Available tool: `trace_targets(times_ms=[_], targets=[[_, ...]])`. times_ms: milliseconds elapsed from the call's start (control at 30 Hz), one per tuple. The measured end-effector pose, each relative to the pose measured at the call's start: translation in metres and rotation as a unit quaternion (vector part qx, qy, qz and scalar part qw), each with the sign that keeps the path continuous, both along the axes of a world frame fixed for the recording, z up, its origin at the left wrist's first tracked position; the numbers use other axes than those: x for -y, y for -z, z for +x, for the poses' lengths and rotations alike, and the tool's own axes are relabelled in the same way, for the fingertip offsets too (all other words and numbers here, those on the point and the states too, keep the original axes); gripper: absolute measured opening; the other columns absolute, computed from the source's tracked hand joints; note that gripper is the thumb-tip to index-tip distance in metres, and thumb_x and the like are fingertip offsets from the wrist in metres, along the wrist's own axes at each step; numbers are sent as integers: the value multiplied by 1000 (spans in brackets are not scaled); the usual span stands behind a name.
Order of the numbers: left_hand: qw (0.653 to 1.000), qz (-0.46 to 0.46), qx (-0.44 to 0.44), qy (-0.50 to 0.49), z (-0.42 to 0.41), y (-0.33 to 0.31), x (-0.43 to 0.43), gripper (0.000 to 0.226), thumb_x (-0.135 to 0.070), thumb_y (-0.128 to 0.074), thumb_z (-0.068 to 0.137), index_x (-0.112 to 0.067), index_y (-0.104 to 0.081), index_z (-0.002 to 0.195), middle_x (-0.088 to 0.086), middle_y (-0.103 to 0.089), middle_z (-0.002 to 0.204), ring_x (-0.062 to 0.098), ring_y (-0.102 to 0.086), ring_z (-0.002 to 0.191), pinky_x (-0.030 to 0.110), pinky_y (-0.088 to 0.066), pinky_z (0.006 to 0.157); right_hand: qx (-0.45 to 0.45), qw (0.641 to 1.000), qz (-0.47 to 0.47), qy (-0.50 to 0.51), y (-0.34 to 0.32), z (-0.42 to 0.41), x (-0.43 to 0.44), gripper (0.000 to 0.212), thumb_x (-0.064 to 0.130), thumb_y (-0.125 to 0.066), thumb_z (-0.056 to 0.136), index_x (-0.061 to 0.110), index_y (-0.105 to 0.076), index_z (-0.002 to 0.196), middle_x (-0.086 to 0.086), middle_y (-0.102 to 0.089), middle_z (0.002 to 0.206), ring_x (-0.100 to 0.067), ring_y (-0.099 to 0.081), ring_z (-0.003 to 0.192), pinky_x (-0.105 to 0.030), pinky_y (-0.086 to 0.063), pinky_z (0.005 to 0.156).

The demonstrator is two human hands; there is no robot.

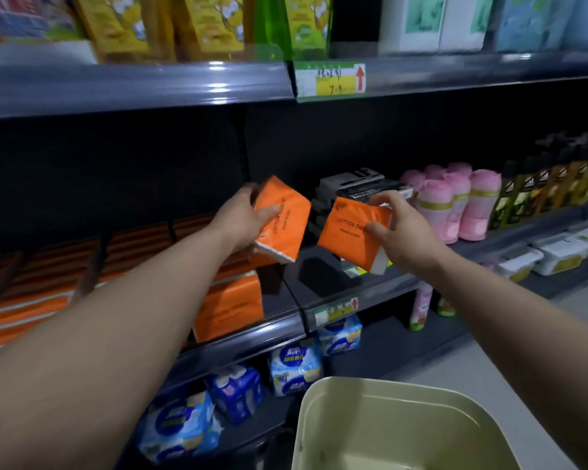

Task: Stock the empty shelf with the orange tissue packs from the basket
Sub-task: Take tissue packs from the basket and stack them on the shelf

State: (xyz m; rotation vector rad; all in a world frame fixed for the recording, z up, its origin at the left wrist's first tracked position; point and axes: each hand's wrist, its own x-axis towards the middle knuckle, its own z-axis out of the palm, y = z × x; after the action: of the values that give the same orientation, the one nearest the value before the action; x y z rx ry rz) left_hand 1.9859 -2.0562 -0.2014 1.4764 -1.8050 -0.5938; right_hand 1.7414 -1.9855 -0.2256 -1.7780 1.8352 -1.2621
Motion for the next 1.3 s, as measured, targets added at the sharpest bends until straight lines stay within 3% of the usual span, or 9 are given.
trace_targets(times_ms=[100, 300, 400, 533, 733, 867, 1033, 1133, 1300], targets=[[997, -17, 80, 7, -5, 16, 22, 64, -30, -75, 78, -18, -46, 133, 7, -58, 123, 23, -58, 107, 26, -46, 88, 23, 999, 29, 17, 13, -9, 14, 29, 24, -54, 91, 37, -41, 114, -7, -49, 116, -14, -55, 81, -24, -44, 51], [982, 28, 182, -30, -10, 43, 51, 47, -25, -74, 76, -13, -56, 117, 11, -60, 116, 25, -57, 102, 23, -40, 74, 44, 997, 53, 33, 38, -13, 32, 40, 24, -60, 85, 25, -40, 120, 2, -54, 100, -11, -57, 76, -19, -43, 46], [977, 23, 211, -35, -10, 53, 60, 45, -25, -76, 75, -13, -57, 114, 11, -60, 115, 25, -57, 103, 23, -39, 73, 35, 998, 50, 30, 45, -8, 36, 42, 23, -61, 85, 21, -42, 122, 13, -51, 85, -3, -54, 70, -10, -38, 37], [973, 16, 227, -48, -4, 57, 70, 44, -24, -78, 75, -12, -57, 112, 12, -57, 118, 26, -54, 107, 26, -40, 80, 21, 998, 50, 28, 50, 1, 43, 40, 21, -62, 85, 19, -43, 121, 7, -52, 82, -8, -53, 65, -11, -34, 32], [958, -6, 279, -68, 0, 62, 77, 44, -24, -76, 75, -13, -57, 113, 12, -58, 117, 29, -57, 106, 34, -46, 86, 11, 998, 59, 18, 51, 8, 47, 40, 23, -65, 85, 18, -43, 118, 3, -57, 87, -15, -56, 69, -25, -42, 57], [958, 7, 275, -76, 1, 63, 78, 48, -24, -78, 72, -12, -60, 116, 12, -61, 116, 29, -59, 104, 33, -48, 84, 52, 997, 57, 7, 51, 9, 51, 34, 22, -69, 84, 21, -44, 108, 10, -56, 87, -5, -56, 74, -19, -41, 54], [973, 29, 220, -59, 12, 56, 73, 53, -27, -80, 70, -15, -59, 117, 8, -62, 115, 25, -60, 100, 28, -47, 76, 138, 987, 75, -40, 53, 18, 61, 36, 8, -73, 79, 18, -53, 107, 2, -65, 94, -10, -63, 80, -19, -48, 63], [984, -2, 167, -58, 25, 49, 67, 35, -35, -74, 77, -20, -63, 106, 5, -62, 113, 21, -58, 98, 25, -43, 76, 161, 979, 91, -83, 54, 28, 67, 35, 1, -71, 78, 21, -55, 101, 0, -67, 94, -9, -64, 78, -14, -48, 60], [983, -53, 158, -79, 45, 54, 48, 24, -35, -64, 84, -23, -64, 105, 1, -66, 106, 20, -60, 96, 29, -48, 80, 149, 975, 115, -122, 60, 52, 78, 36, -4, -67, 79, 21, -54, 102, -8, -67, 105, -19, -63, 91, -34, -55, 81]])
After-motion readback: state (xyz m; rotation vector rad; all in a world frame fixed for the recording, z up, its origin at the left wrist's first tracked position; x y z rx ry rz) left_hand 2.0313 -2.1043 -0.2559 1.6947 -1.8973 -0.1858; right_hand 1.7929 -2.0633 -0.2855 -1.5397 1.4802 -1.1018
